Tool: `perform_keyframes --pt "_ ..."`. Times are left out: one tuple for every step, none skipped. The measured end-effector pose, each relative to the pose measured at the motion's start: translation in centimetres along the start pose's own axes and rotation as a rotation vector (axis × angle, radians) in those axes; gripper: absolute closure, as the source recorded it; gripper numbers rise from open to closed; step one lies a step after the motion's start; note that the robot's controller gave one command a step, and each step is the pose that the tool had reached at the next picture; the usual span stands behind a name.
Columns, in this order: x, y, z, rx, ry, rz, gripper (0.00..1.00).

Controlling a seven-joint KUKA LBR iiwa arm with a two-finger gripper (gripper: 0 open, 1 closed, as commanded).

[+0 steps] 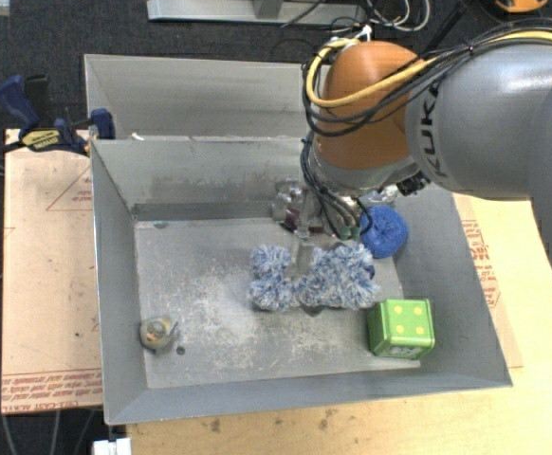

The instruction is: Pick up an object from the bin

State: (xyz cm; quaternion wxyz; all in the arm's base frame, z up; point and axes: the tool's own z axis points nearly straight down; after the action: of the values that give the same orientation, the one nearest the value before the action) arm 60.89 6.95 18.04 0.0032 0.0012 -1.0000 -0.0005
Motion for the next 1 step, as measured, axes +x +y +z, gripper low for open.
perform_keyframes --pt "-0.14 -0.03 -0.51 0.000 -0.008 0.001 0.00"
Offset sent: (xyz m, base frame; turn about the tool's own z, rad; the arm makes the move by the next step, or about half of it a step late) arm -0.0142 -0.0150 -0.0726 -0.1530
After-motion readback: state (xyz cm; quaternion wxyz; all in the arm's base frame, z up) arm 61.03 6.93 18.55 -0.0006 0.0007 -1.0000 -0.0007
